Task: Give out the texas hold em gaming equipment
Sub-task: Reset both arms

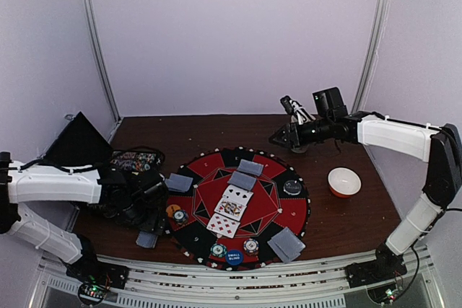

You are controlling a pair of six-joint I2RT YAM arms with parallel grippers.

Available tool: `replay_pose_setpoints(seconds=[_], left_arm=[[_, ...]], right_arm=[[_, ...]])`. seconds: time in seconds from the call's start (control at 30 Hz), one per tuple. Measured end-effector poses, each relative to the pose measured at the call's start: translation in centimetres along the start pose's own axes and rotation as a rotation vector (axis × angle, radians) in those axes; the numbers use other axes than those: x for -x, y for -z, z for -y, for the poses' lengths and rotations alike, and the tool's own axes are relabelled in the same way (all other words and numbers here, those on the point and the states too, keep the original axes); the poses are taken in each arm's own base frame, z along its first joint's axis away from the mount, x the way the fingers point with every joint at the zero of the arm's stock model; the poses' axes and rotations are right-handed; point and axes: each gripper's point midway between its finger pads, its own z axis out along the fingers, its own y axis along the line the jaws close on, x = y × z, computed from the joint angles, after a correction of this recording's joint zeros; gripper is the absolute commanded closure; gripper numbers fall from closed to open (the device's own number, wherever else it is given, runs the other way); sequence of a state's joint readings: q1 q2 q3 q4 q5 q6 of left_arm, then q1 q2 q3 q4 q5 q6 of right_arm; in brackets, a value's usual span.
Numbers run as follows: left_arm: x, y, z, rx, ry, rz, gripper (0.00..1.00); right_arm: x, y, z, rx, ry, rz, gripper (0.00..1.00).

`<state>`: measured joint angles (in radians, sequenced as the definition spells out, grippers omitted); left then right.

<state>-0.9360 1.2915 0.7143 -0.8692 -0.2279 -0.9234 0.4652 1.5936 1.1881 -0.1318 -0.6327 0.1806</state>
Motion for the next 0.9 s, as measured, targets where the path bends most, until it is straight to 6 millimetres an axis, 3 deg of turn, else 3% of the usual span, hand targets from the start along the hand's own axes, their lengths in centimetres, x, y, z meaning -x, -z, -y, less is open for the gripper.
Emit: replay_pose_setpoints(seconds=[0.07,0.1,0.17,0.3,0.43,0.53,0.6,0.67,0.77,0.83,0.9], left_arm=[[1.4,1.5,0.3,-0.005,0.007,0.038,0.02],[2.0,2.2,0.4,-0.008,0.011,0.056,0.02],[3.6,4.1,0.6,-0.014,0.017,0.102,0.02],[8.2,7.9,0.4,-0.035,0.041,0.220,0.02],[14.7,11.1,-2.9,-0.043,0.121,0.388,0.02],[19.1,13.0,-7.5,-0.007,0.205,0.541,0.02],[21.3,14.4,-10.8,0.028,0.267,0.638,0.02],[23.3,16.0,-14.9,0.070,0.345,0.750,0.02],[24.5,17.3,-20.5,0.181,0.433,0.872,0.02],[24.6,16.7,-22.5,0.238,0.448,0.905,0.02],[24.3,15.4,-23.7,0.277,0.452,0.919,0.02]], right_arm=[[0.3,0.1,0.0,-0.010,0.003,0.004,0.46],[0.6,0.3,0.1,-0.019,0.005,0.009,0.35],[1.7,0.6,0.0,-0.036,0.010,0.028,0.02],[5.3,2.0,-0.1,-0.090,0.062,0.099,0.00],[10.2,4.9,1.4,-0.182,0.080,0.219,0.00],[13.8,9.8,6.3,-0.326,0.031,0.349,0.00],[15.0,14.7,10.8,-0.453,-0.034,0.445,0.00],[14.6,19.7,14.8,-0.588,-0.099,0.536,0.00],[11.5,26.0,18.8,-0.783,-0.170,0.628,0.00],[8.8,27.7,19.4,-0.868,-0.170,0.653,0.00],[6.3,27.4,19.2,-0.896,-0.145,0.657,0.00]])
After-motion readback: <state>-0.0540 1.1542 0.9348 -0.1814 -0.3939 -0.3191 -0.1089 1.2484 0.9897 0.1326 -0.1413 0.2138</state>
